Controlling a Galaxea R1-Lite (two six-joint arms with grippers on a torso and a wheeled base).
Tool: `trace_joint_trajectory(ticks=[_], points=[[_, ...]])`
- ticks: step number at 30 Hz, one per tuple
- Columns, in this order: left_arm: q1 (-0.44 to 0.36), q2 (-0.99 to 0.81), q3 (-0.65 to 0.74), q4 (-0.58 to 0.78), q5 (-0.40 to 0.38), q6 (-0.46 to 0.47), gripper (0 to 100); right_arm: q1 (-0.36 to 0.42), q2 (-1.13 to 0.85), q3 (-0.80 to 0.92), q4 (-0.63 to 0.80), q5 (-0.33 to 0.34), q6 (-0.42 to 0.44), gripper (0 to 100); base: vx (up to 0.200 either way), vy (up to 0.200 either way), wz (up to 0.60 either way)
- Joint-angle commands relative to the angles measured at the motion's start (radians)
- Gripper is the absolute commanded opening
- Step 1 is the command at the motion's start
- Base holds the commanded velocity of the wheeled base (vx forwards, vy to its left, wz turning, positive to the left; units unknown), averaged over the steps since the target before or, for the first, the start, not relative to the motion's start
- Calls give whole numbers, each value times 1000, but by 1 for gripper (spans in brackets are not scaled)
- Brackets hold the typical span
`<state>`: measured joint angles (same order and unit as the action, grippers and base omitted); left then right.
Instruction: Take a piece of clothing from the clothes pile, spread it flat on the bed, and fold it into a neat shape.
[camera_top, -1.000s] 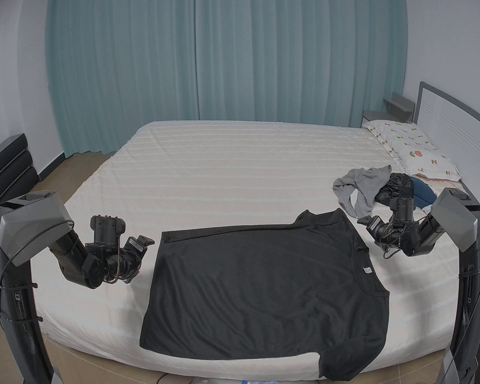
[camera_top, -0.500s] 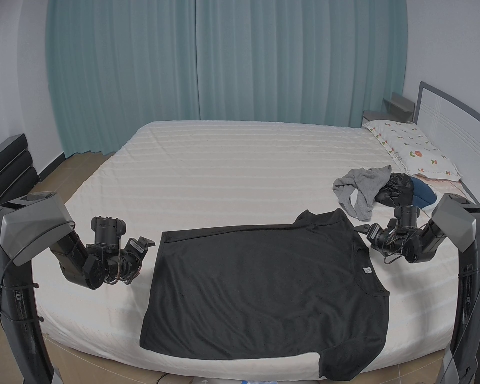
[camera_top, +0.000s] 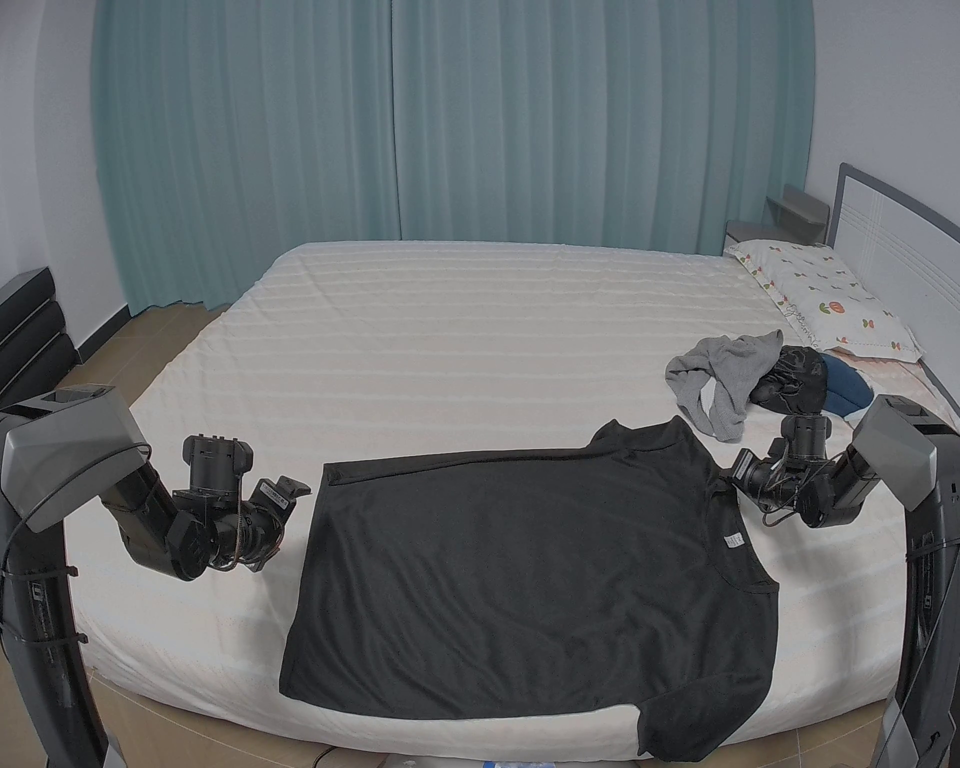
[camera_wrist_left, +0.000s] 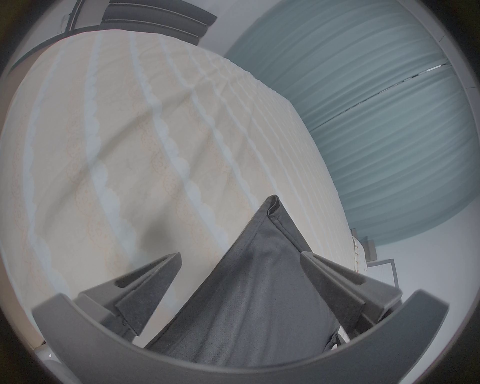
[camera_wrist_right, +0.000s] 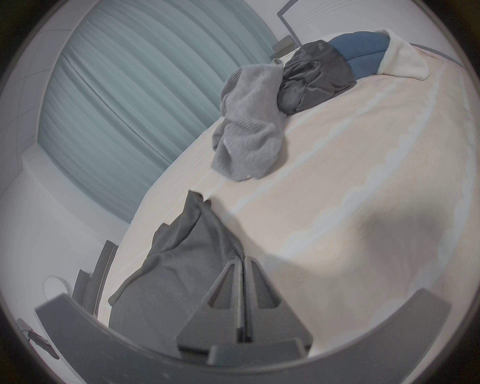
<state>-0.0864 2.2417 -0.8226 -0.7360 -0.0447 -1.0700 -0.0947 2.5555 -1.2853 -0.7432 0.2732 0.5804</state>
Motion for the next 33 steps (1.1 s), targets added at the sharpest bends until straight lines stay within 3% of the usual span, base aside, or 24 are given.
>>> trace_joint_trajectory(ticks=[1, 6, 7, 18, 24, 25, 28, 33], points=[[-1, 4, 0, 0, 0, 1, 100, -13, 8, -8, 1, 0, 1, 0, 0, 0, 0], [-3, 3, 2, 0, 0, -1, 100, -11, 15, -9, -1, 3, 2, 0, 0, 0, 0], [-3, 3, 0, 0, 0, -1, 100, -11, 15, -9, -1, 3, 2, 100, 0, 0, 0], [-4, -19, 39, -2, 0, 2, 100, -25, -112, 93, -10, 8, 102, 100, 0, 0, 0], [-18, -73, 92, -6, -3, 2, 100, -20, -225, 334, -119, 43, 114, 100, 0, 0, 0], [-29, -108, 137, -6, -7, 2, 100, -17, -290, 498, -268, 46, 122, 100, -200, 0, 0], [-36, -155, 210, -20, -9, 2, 100, -19, -362, 656, -370, 57, 127, 100, -200, 0, 0], [-59, -234, 319, -60, -26, -1, 100, -22, -469, 793, -384, 64, 130, 100, -200, 0, 0]])
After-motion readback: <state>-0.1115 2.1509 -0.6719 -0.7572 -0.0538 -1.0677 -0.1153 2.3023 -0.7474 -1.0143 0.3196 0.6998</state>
